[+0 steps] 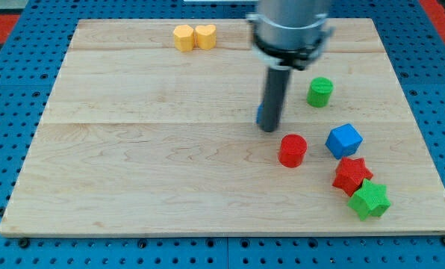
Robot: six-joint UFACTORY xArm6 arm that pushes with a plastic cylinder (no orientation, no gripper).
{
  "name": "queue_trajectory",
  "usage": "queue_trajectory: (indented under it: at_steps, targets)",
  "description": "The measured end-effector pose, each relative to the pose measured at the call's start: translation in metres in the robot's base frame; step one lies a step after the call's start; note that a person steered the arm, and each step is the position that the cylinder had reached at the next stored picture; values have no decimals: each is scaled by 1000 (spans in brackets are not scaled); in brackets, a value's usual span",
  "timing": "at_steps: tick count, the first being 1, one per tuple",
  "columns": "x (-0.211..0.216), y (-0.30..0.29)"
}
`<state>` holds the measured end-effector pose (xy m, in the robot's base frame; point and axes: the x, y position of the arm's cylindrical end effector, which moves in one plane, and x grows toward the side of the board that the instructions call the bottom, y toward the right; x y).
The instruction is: Slide the blue triangle towards the yellow heart
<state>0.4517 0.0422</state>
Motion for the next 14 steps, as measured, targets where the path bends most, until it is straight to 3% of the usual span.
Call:
queue_trajectory:
  at_steps: [1, 3, 5, 7, 8, 9, 11, 12, 13, 14]
  targets:
    - [-13, 0]
    - [-18, 103]
    - [-43, -60]
    - [-52, 22]
    - [-107, 17]
    - [-127, -27]
    - [-74, 1]
    - [-82, -54]
    - [-130, -60]
    - [-148, -50]
